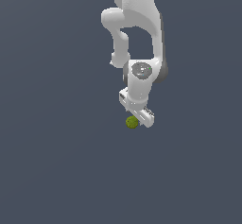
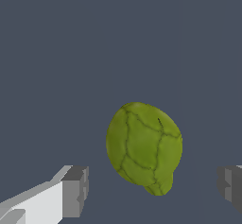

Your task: Pick up the object and move it to a goal position.

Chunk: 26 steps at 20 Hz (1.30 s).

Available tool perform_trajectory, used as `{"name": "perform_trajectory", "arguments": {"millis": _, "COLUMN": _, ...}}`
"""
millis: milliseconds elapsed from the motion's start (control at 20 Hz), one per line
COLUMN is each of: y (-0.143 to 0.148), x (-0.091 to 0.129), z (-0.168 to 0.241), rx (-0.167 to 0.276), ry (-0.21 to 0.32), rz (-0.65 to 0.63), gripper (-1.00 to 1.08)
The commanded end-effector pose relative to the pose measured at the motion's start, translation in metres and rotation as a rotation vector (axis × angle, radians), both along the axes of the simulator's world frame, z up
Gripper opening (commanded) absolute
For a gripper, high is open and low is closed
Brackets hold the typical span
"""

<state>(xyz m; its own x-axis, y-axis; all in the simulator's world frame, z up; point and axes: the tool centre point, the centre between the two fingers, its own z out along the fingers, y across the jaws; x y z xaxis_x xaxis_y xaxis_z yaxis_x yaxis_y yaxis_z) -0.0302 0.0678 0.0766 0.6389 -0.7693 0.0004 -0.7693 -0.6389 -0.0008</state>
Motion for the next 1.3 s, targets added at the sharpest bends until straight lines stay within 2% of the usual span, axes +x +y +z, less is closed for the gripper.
{"name": "perform_trajectory", "arguments": {"millis": 0, "y": 0.0, "x": -0.001, "z": -0.012, "rx": 0.0, "ry": 0.001, "rz": -0.001, "gripper": 1.0}}
{"name": "perform_trajectory", "arguments": {"millis": 450, "y": 0.0, "x": 0.0, "z": -0.036, "rx": 0.0, "ry": 0.001, "rz": -0.003, "gripper": 1.0}}
{"name": "perform_trajectory", "arguments": {"millis": 500, "y": 0.0, "x": 0.0, "z": -0.036, "rx": 0.0, "ry": 0.001, "rz": -0.003, "gripper": -1.0}}
{"name": "perform_trajectory", "arguments": {"millis": 1250, "y": 0.002, "x": -0.001, "z": -0.029, "rx": 0.0, "ry": 0.0, "rz": -0.003, "gripper": -1.0}}
